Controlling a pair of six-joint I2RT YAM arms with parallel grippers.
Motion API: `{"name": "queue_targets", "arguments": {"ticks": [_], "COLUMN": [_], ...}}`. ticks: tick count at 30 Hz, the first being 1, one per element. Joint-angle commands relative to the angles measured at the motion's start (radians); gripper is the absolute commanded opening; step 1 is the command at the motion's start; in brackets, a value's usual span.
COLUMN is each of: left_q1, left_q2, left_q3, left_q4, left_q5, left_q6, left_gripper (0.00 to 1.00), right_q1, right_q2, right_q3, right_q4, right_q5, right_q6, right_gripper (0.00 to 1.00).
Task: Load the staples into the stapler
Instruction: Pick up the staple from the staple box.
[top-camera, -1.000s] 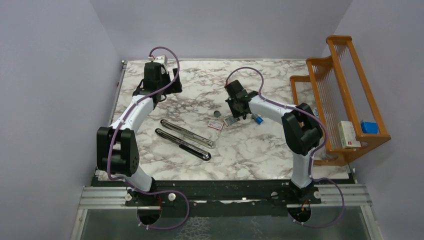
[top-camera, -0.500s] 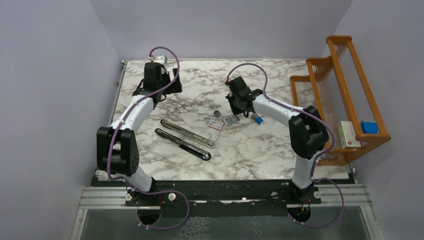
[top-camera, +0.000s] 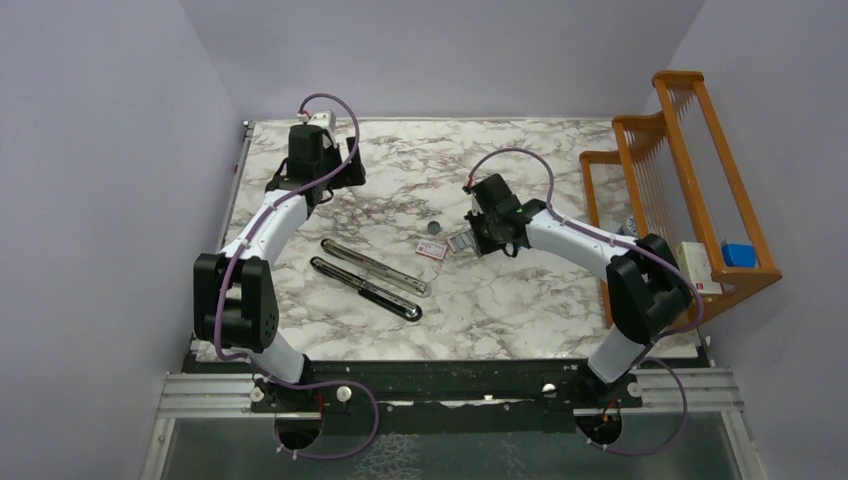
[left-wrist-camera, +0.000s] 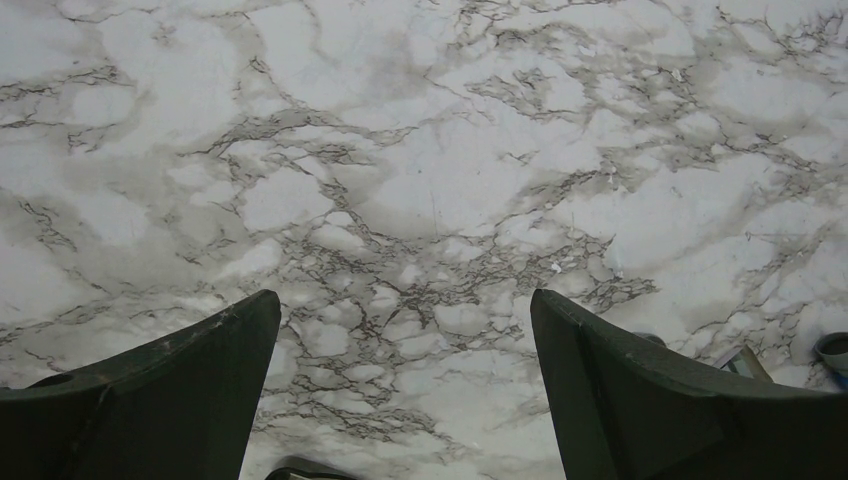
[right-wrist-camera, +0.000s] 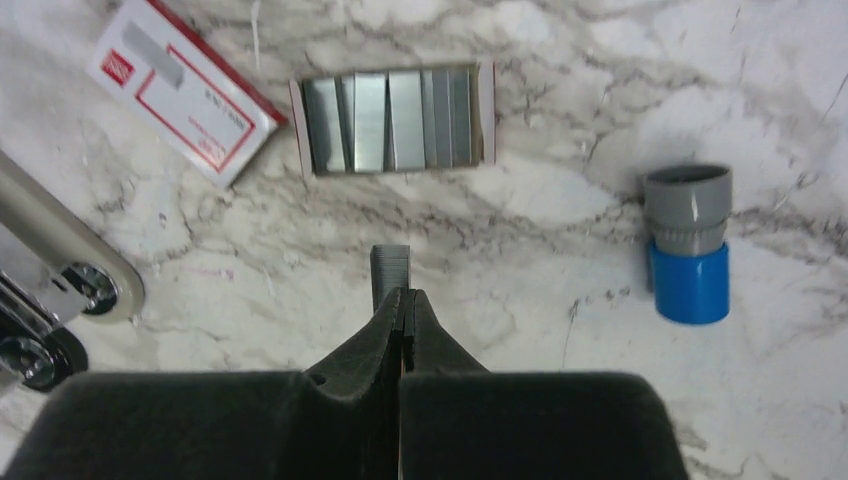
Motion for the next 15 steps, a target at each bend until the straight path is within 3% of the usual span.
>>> {"name": "queue_targets", "arguments": {"ticks": [1, 9, 15], "left_q1": [0.006, -0.040, -0.096], "left_q2": [0.015, -0.006, -0.081], "left_q3": [0.026, 0.004, -0.069], "left_q4": [0.014, 0.006, -0.026], "left_q5": [0.051, 0.094, 0.100], "left_q6": [-0.019, -0.044, -0.071], "left_gripper": [0.99, 0.99, 0.99], "right_q1": [0.032, 0.047, 0.048], "right_q2": [-0.093, -0.187, -0.192], "right_q3": [-0.115, -0.300, -0.347], "right_q4": [0.000, 0.131, 0.189], "right_q5": [-0.060, -0.222, -0.242], "right_q6": [0.074, 0.175, 0.239], "right_gripper": [0.01, 0.01, 0.02]}}
